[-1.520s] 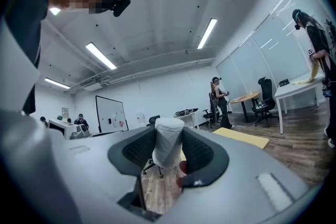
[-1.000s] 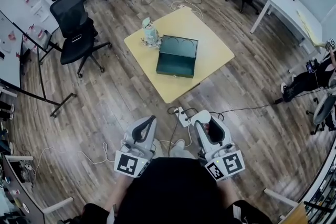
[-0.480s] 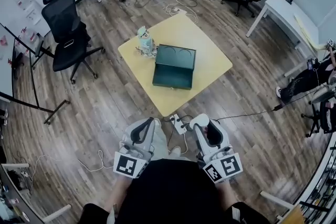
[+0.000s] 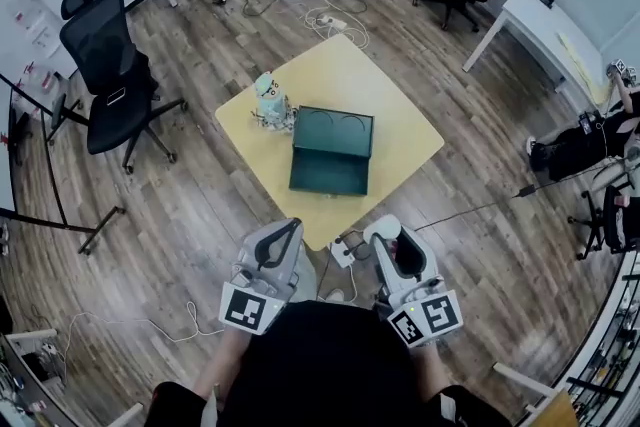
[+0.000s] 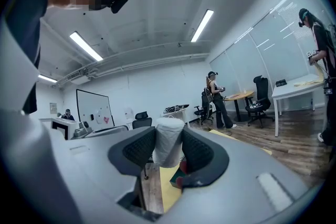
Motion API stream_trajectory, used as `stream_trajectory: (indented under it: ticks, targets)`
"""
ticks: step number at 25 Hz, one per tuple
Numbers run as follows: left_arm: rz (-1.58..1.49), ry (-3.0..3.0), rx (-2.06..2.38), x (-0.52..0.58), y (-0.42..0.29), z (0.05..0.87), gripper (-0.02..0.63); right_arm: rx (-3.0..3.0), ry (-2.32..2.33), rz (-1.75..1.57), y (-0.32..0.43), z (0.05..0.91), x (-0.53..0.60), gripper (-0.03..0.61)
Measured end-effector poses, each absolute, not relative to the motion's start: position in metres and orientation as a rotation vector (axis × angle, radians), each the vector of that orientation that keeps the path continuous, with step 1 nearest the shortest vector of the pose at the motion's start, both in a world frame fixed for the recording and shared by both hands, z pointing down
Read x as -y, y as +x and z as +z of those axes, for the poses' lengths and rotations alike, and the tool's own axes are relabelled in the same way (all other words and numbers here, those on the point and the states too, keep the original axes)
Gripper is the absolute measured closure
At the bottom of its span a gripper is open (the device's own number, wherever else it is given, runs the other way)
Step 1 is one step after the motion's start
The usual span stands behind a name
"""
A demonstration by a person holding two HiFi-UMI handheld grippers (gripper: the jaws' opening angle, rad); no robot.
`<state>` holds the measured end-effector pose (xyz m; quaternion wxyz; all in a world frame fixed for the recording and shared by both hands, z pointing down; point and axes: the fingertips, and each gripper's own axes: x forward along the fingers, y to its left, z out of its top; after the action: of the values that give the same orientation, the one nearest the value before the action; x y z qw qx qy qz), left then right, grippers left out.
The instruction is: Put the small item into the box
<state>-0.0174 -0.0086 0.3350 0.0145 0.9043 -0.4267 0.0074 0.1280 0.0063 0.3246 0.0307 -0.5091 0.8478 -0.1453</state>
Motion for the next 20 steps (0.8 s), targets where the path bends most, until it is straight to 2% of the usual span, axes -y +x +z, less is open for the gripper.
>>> stream_trajectory:
  ticks: [20]
  targets:
    - [0.084, 2.873, 1.032, 0.139, -0.040, 0.367, 0.612, -2.575, -1.801, -0.495, 0.094, 0.355, 0.113, 0.413]
